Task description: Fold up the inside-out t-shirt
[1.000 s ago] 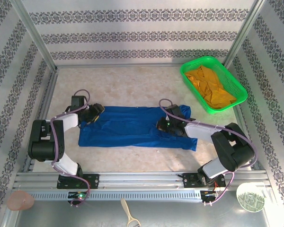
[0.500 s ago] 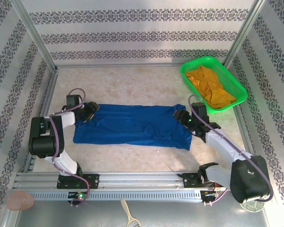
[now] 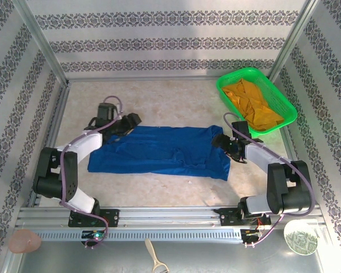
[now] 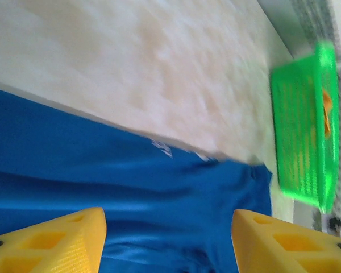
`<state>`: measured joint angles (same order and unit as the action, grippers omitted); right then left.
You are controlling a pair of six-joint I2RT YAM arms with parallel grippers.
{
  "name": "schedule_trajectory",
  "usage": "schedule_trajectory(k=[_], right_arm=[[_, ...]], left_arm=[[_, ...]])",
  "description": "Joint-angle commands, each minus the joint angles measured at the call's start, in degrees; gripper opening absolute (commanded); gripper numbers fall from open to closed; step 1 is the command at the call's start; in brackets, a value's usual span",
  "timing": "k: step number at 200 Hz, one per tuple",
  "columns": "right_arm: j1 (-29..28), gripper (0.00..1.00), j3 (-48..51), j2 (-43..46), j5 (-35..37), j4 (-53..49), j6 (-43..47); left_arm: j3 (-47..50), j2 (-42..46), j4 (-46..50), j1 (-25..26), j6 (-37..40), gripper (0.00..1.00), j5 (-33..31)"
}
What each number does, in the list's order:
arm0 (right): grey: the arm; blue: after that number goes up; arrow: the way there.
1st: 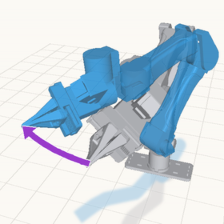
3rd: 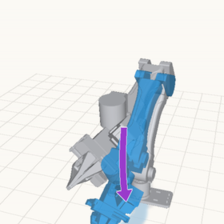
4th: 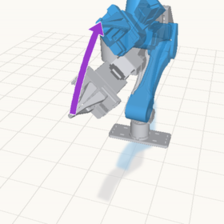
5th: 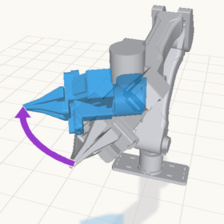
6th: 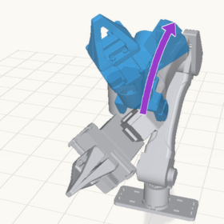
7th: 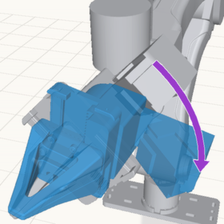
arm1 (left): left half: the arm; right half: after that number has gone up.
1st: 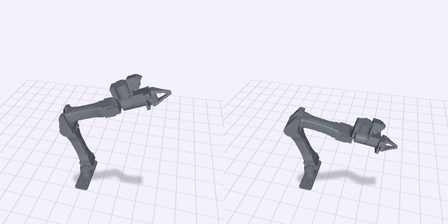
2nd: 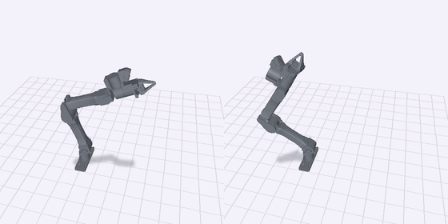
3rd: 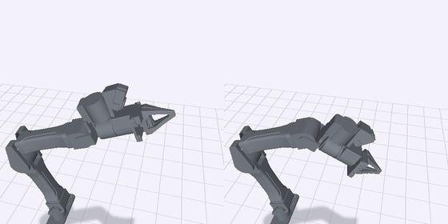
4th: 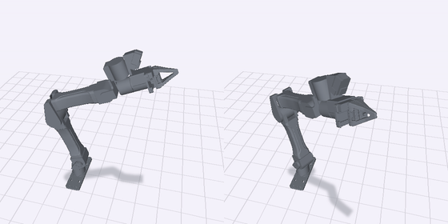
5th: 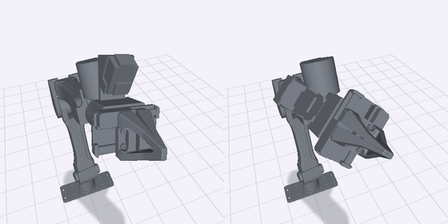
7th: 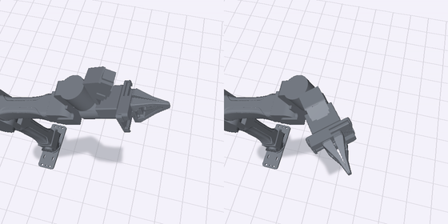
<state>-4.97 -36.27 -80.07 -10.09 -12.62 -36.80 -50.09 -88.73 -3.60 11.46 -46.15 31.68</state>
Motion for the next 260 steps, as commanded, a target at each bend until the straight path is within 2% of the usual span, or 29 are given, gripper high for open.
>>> schedule_trajectory(k=[1, 33, 64, 119, 151, 189, 210, 225, 234, 249, 260], right_arm=[[0.2, 0.89, 0.0, -0.6, -3.3, 2.9, 0.8], [-0.2, 0.89, 2.3, -1.9, -8.3, 7.1, -1.2], [-1.6, 0.88, 3.9, -2.7, -12.0, 10.3, -3.2], [-5.5, 0.78, 5.4, -3.0, -16.3, 16.4, -6.9], [-7.6, 0.74, 5.3, -1.4, -14.7, 16.1, -7.8], [-9.5, 0.77, 5.0, -1.7, -12.4, 15.6, -7.8], [-10.0, 0.75, 4.3, -3.8, -10.0, 15.8, -8.1], [-10.5, 0.66, 3.9, -5.5, -8.3, 16.6, -8.7], [-10.8, 0.57, 3.5, -6.5, -7.7, 16.8, -9.0], [-10.8, 0.33, 2.9, -7.5, -7.0, 16.8, -9.1], [-10.4, 0.19, 2.7, -6.6, -6.4, 16.2, -9.1]], left_arm=[[-2.1, -2.3, -4.5, 7.6, -3.8, 0.6, -1.0], [-4.9, -9.9, -10.7, 17.4, -7.1, 0.6, -2.5], [-5.3, -15.9, -14.4, 22.1, -8.7, 0.6, -3.8], [-3.2, -20.2, -19.4, 25.2, -11.1, 0.6, -5.1], [-2.6, -20.7, -20.2, 25.9, -11.4, 0.6, -5.4], [-1.7, -20.7, -20.8, 26.2, -11.7, 0.6, -5.8], [-1.5, -20.7, -21.0, 26.3, -11.7, 0.6, -5.8], [-1.5, -20.7, -21.4, 26.3, -11.9, 0.6, -5.7], [-1.9, -20.2, -21.0, 26.3, -11.8, 0.6, -5.4], [-2.9, -18.0, -18.5, 25.2, -10.2, 0.61, -5.2], [-3.4, -15.4, -15.1, 23.4, -8.2, 0.61, -5.6]])
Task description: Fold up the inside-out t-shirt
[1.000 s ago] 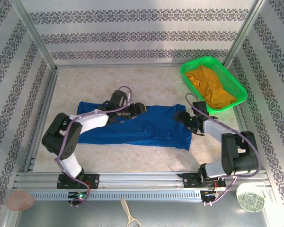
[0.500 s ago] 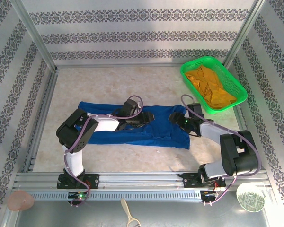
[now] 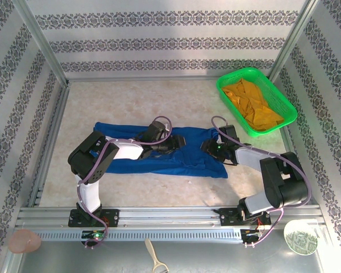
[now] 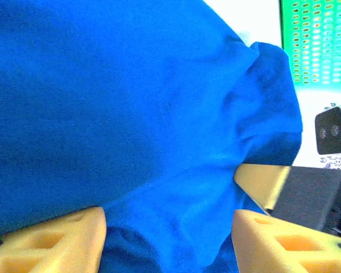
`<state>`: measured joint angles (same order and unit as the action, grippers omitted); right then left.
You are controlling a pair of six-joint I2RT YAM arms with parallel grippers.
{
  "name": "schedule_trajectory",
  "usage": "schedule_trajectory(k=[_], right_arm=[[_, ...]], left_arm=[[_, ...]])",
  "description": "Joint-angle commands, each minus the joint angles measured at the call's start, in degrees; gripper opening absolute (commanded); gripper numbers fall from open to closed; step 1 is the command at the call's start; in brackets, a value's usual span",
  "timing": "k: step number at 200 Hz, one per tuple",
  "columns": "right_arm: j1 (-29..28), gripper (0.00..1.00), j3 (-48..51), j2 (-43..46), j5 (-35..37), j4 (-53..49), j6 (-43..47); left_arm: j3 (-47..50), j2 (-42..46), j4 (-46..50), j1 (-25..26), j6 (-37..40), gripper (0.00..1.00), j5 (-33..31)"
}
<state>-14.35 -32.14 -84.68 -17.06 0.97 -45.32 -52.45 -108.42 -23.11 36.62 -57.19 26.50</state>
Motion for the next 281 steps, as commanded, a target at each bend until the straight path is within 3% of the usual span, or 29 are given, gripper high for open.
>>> schedule_trajectory(k=[1, 16, 49, 72, 93, 121, 175, 196, 209, 233, 281], right_arm=[[-1.0, 0.16, -1.5, -1.9, 0.6, 2.6, -0.6], [0.1, 0.0, -1.2, 0.7, 1.4, 1.0, -0.3], [3.4, 0.0, -1.3, 7.2, 2.7, -4.8, 1.4], [5.3, 0.0, -2.7, 9.8, 3.5, -10.6, 3.6], [6.6, 0.0, -4.3, 12.0, 4.9, -15.7, 5.7], [7.9, 0.0, -7.7, 15.2, 7.2, -21.7, 8.6], [7.8, 0.0, -18.8, 15.5, 8.0, -30.5, 12.0], [4.7, 0.0, -21.3, 15.4, 9.4, -32.1, 11.3], [1.4, 0.0, -22.7, 15.5, 11.3, -33.0, 10.3], [-7.0, 0.0, -25.2, 14.3, 16.5, -34.5, 8.2], [-21.9, 0.0, -30.6, 8.6, 25.6, -35.7, 2.8]], left_arm=[[-1.0, 4.4, 4.7, -2.0, 3.1, 0.61, -0.4], [-0.2, 8.4, 9.3, -6.3, 5.9, 0.61, -1.0], [2.4, 12.7, 17.7, -17.9, 13.6, 0.62, 0.4], [3.6, 11.7, 21.1, -22.5, 18.2, 0.62, 0.6], [5.6, 10.1, 21.2, -23.1, 19.5, 0.62, 0.3], [12.1, 9.8, 12.0, -22.3, 14.1, 0.62, 2.3], [16.1, 13.0, 3.9, -14.1, 5.3, 0.62, 0.8], [13.1, 16.1, 8.2, -14.8, 6.1, 0.63, 0.0], [9.7, 18.3, 14.3, -16.2, 8.5, 0.7, -0.7], [5.2, 20.9, 22.3, -20.7, 12.0, 0.7, -0.8], [1.9, 20.3, 27.5, -31.1, 14.6, 0.7, 3.6]])
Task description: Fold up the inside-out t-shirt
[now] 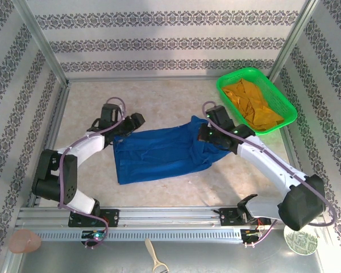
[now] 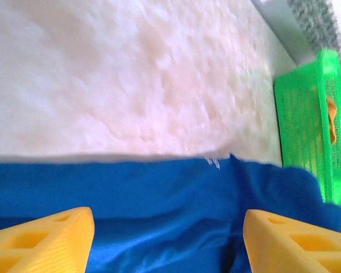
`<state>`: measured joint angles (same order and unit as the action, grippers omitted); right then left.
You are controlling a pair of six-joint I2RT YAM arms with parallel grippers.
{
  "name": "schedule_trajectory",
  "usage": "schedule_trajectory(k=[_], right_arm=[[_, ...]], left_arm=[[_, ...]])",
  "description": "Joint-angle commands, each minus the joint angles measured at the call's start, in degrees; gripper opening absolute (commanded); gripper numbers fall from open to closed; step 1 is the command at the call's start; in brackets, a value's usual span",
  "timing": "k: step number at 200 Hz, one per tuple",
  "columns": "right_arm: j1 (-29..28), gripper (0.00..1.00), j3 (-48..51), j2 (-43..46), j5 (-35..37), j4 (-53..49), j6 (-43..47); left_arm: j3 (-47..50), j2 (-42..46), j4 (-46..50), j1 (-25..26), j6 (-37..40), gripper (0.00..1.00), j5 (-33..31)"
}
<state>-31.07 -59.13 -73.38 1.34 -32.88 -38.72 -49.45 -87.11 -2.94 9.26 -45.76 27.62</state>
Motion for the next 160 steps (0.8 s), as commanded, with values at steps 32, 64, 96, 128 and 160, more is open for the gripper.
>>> schedule_trajectory(k=[32, 64, 96, 128, 160], right_arm=[[-14.2, 0.0, -10.0, -9.1, 12.2, -2.9, -6.5], [-19.9, 0.0, -17.6, -16.2, 14.7, -5.1, -7.9], [-24.0, 0.0, -24.6, -22.9, 15.3, -7.1, -8.7], [-27.5, 0.0, -31.6, -28.7, 15.6, -9.7, -8.7], [-30.1, 0.0, -37.4, -33.9, 15.4, -11.6, -9.1]], left_arm=[[-0.9, -2.7, 7.2, -9.0, 4.1, 0.7, 5.5], [-0.4, -3.5, 7.0, -13.3, 4.9, 0.7, 8.2], [0.6, -3.6, 6.4, -16.4, 5.5, 0.71, 10.1], [1.4, -4.4, 5.3, -18.5, 5.2, 0.7, 11.3], [1.4, -5.7, 3.6, -19.2, 3.6, 0.7, 12.2]])
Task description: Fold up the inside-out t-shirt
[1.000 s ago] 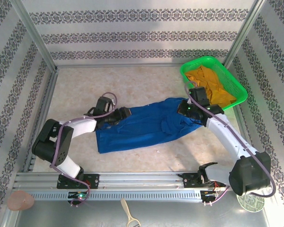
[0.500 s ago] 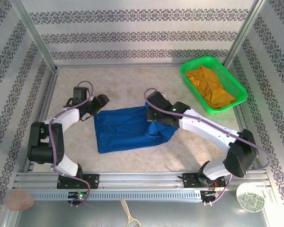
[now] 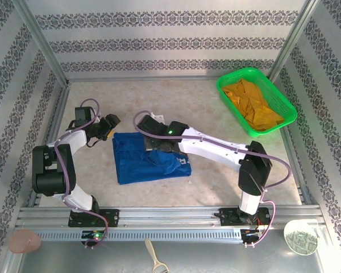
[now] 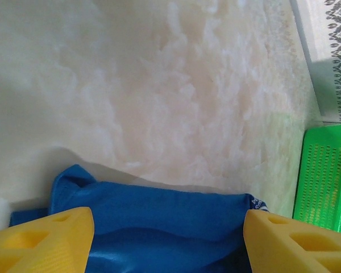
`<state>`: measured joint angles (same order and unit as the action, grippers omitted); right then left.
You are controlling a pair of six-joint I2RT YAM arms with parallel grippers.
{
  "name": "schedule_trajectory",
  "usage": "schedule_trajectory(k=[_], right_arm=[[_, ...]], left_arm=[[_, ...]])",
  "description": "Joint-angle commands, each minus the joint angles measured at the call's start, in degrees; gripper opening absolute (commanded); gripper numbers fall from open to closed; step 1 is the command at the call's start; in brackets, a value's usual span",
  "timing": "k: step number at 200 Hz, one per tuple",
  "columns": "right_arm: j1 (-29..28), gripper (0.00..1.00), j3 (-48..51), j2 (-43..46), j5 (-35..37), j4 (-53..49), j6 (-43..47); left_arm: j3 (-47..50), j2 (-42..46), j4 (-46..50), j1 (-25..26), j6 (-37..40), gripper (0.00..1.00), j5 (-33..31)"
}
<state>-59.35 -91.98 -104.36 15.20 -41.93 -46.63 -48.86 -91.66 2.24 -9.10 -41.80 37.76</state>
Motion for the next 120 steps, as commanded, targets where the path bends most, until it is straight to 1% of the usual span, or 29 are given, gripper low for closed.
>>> schedule_trajectory(k=[1, 21, 26, 31, 36, 41, 51, 63, 72, 82, 96, 105, 120], right_arm=[[-1.8, 0.0, -4.8, -3.2, 1.5, -2.6, -1.2], [-3.0, 0.0, -7.6, -7.3, 0.2, -2.7, -1.8], [-3.3, 0.08, -8.4, -8.5, -0.3, -2.3, -2.0], [-3.4, 0.19, -9.2, -9.7, -1.3, -1.8, -1.9], [-3.8, 0.33, -10.3, -11.1, -2.6, -1.3, -1.4], [-4.2, 0.43, -12.2, -13.1, -4.3, -1.3, -0.9], [-5.0, 0.51, -16.4, -15.9, -8.1, -1.4, 1.0], [-6.3, 0.58, -21.9, -18.3, -12.4, -1.3, 3.7], [-7.3, 0.65, -26.0, -18.5, -13.5, -1.9, 5.3], [-7.6, 0.68, -27.8, -17.0, -13.3, -2.4, 6.2], [-6.8, 0.68, -24.6, -12.2, -11.7, -1.9, 6.6], [-5.9, 0.68, -19.8, -8.0, -10.1, -0.2, 6.9], [-3.4, 0.67, -8.5, -0.9, -9.2, 3.0, 6.5]], left_arm=[[0.8, -1.2, -1.7, -0.8, -0.5, 0.7, 2.1], [0.7, -1.4, -2.2, -1.0, -0.9, 0.7, 2.1], [0.7, -1.5, -2.2, -1.0, -0.9, 0.7, 2.2], [0.6, -1.5, -2.2, -1.1, -1.1, 0.7, 2.2], [0.6, -1.6, -2.3, -1.1, -1.2, 0.7, 2.2], [0.5, -1.7, -2.2, -1.2, -1.2, 0.7, 2.2], [0.2, -1.6, -2.3, -1.3, -1.2, 0.71, 2.2], [-0.2, -1.6, -2.4, -1.7, -1.3, 0.71, 2.4], [-0.7, -1.4, -2.0, -1.9, -1.2, 0.71, 2.4], [-1.4, -1.1, -1.3, -2.1, -0.8, 0.7, 2.6], [-1.9, 0.0, 0.1, -2.2, -0.1, 0.7, 2.3], [-1.8, 1.2, 0.7, -2.2, 0.2, 0.71, 2.1], [-0.8, 3.6, 1.2, -2.2, 0.1, 0.71, 2.3]])
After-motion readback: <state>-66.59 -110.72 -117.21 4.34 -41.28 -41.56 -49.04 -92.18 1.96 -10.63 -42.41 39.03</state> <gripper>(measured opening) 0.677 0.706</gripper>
